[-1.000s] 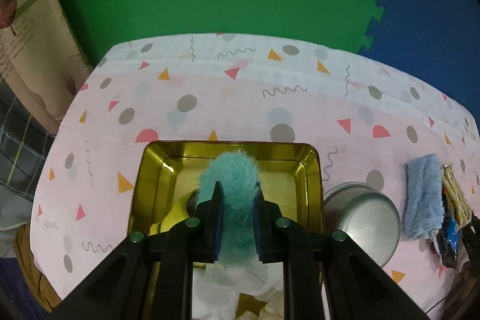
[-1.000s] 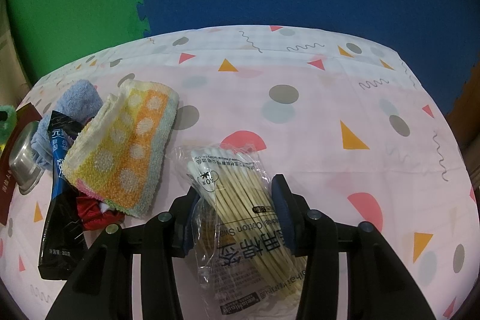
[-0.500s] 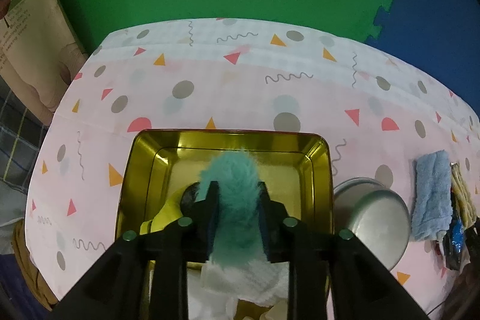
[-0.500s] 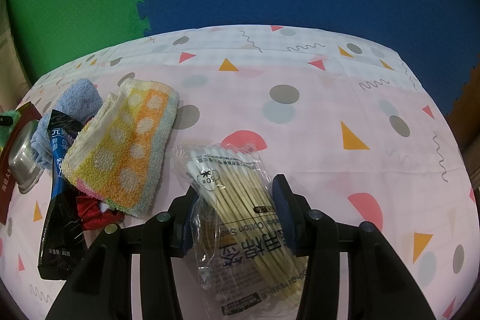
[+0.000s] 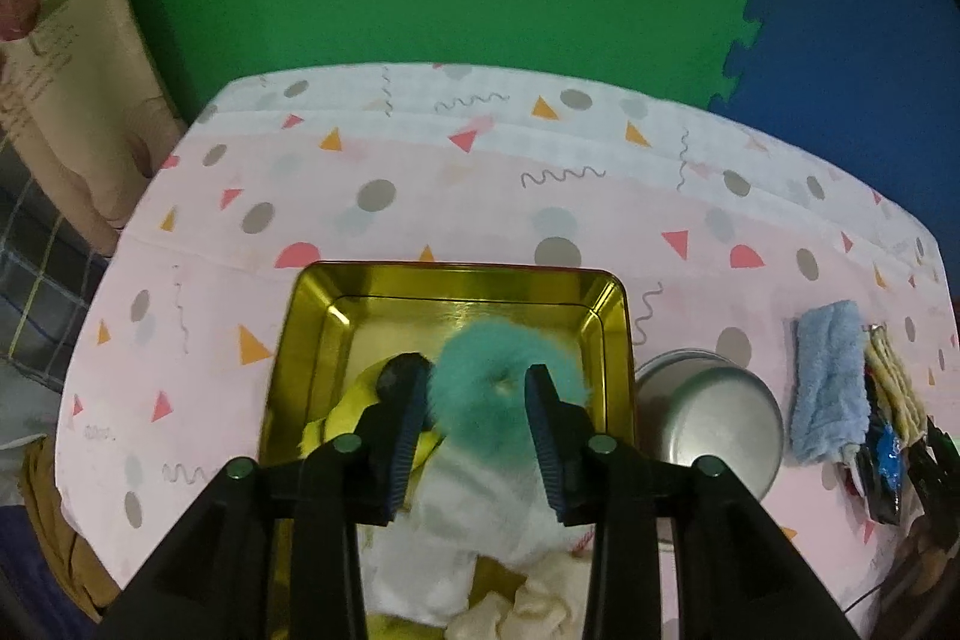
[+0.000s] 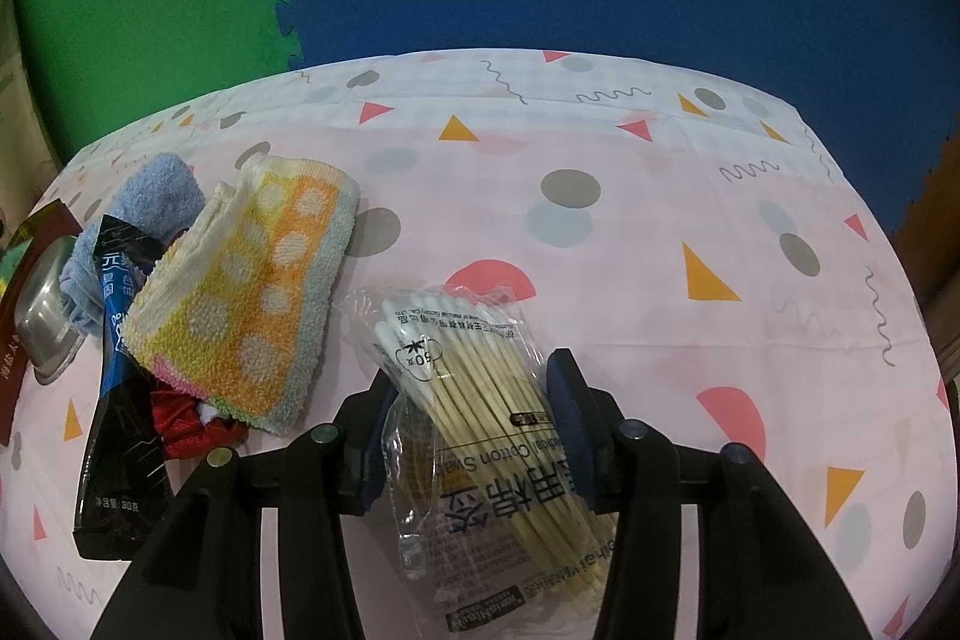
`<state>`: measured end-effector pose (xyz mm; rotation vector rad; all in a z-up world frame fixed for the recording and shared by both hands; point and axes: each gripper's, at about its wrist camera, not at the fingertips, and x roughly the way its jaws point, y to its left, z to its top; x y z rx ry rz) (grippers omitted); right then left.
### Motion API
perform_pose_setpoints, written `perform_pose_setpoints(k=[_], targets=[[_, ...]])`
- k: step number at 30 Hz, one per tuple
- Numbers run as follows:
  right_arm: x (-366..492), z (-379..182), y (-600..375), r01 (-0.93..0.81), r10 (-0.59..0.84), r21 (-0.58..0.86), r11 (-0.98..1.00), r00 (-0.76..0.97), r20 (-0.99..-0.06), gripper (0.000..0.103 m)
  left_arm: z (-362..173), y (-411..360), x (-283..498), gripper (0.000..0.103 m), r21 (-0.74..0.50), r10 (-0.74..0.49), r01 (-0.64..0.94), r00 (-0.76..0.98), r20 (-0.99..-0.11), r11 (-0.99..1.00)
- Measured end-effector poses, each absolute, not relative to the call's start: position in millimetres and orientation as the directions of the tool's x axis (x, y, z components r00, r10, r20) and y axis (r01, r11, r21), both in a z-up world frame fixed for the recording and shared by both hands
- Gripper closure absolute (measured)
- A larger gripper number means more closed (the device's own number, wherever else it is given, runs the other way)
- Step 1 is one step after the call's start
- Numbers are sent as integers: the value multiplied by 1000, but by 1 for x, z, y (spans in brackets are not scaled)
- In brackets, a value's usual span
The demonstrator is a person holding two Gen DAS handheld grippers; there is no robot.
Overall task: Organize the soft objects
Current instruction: 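Carry the green pom-pom into the gold tin and open the left tool, then carry the cotton swab pack over the gold tin with the right tool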
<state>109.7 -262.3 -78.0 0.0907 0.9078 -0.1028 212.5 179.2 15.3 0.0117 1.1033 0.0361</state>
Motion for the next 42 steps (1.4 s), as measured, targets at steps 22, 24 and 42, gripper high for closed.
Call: perform_pose_setpoints(k=[22, 24, 42], targets=[[109, -77, -259, 125, -77, -1, 992, 606, -791, 58, 30, 202, 86, 68, 73, 95, -61, 567, -818, 995], [109, -77, -259, 125, -80, -5, 992, 606, -791, 58, 26, 208, 81, 68, 58, 91, -77, 559, -824, 995], [102, -67, -251, 166, -141, -51, 985, 594, -792, 73, 3, 253, 53, 68, 52, 159, -198, 577, -801, 979]])
